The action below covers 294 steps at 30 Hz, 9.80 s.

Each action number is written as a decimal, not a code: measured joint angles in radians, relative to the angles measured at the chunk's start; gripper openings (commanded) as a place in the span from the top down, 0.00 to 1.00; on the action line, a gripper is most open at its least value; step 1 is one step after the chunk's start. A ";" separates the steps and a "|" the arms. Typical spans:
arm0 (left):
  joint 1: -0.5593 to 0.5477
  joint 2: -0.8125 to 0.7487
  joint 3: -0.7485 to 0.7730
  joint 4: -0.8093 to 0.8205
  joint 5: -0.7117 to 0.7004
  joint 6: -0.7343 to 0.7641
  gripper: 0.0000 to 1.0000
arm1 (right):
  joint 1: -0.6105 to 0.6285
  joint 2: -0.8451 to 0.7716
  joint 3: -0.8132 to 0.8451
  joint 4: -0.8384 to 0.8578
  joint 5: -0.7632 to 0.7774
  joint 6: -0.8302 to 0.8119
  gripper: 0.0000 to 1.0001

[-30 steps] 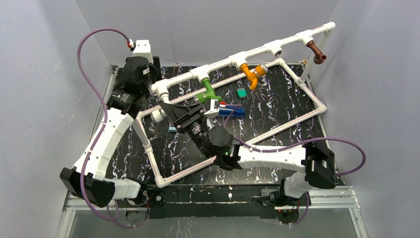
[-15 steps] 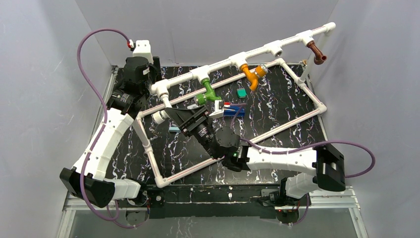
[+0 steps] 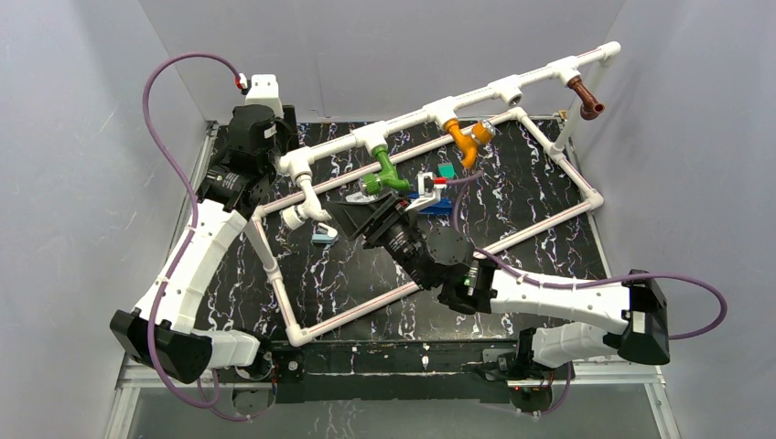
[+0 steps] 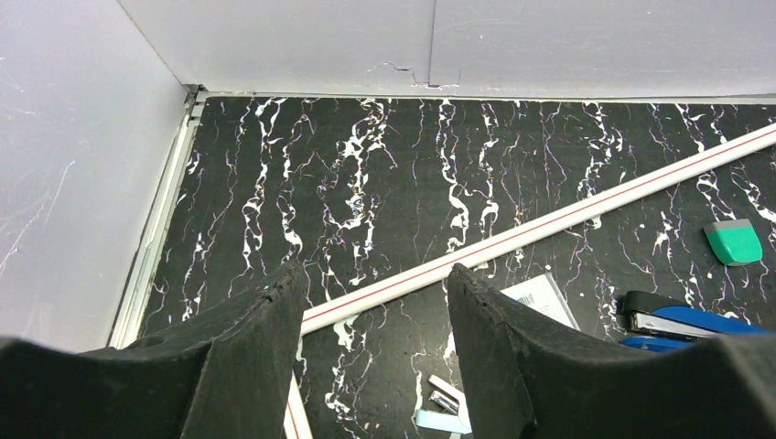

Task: Install the water faucets

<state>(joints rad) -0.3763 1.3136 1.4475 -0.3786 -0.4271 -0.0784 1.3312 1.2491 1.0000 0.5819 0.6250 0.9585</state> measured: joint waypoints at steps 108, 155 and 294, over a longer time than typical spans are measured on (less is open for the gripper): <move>-0.005 0.001 -0.006 0.013 -0.011 0.012 0.43 | 0.104 0.344 0.162 0.422 -0.031 -1.715 0.99; -0.016 -0.015 -0.019 0.027 -0.028 0.012 0.42 | -0.011 0.139 -0.069 0.236 0.109 0.164 0.18; -0.034 -0.013 -0.012 -0.014 -0.031 0.019 0.41 | 0.042 0.271 0.161 0.397 -0.071 -0.948 0.52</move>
<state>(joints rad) -0.4099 1.3010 1.4353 -0.3927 -0.4576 -0.0597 1.3727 1.5200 1.1614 0.9791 0.5537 0.0101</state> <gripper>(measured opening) 0.585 0.398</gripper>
